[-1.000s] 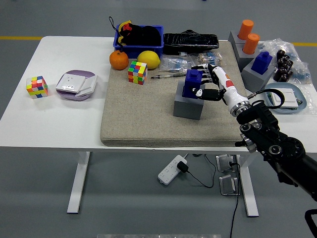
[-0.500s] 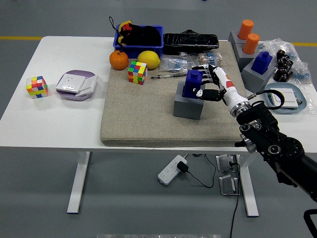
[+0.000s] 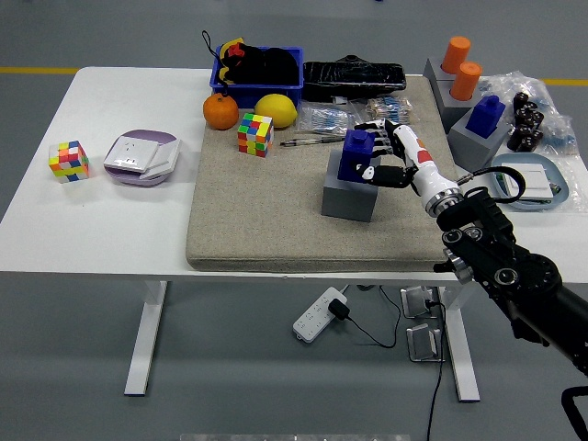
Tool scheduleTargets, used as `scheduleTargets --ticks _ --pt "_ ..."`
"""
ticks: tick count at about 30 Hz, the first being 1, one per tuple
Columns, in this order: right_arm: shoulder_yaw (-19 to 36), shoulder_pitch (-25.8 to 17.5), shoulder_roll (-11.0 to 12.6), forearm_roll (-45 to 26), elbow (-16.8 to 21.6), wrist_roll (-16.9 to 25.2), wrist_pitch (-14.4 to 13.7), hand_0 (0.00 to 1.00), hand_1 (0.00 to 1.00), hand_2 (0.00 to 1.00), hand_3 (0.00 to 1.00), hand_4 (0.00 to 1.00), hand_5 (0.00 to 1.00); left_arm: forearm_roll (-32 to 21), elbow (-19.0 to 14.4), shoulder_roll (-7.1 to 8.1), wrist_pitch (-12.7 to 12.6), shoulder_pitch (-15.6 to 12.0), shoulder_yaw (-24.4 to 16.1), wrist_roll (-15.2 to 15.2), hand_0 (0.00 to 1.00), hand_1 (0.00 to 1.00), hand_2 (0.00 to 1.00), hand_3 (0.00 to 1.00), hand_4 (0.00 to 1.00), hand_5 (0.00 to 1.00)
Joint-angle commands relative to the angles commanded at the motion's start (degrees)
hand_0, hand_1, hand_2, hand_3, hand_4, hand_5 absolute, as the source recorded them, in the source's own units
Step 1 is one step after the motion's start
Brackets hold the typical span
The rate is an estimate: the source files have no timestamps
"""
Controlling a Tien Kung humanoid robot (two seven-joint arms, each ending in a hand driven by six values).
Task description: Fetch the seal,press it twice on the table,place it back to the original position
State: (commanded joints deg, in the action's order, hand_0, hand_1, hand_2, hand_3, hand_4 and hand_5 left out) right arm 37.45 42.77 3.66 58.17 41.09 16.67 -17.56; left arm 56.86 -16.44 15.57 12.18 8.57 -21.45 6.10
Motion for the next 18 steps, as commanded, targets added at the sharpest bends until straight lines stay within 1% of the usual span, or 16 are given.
scheduleTargets --ticks 18 --pt "-0.9 0.1 0.0 -0.5 -0.4 0.0 0.4 0.606 0.443 0.461 0.480 0.679 0.002 0.0 0.0 -0.06 0.0 0.1 0.0 0.0 0.825 0.791 0.753 0.812 0.724 0.380"
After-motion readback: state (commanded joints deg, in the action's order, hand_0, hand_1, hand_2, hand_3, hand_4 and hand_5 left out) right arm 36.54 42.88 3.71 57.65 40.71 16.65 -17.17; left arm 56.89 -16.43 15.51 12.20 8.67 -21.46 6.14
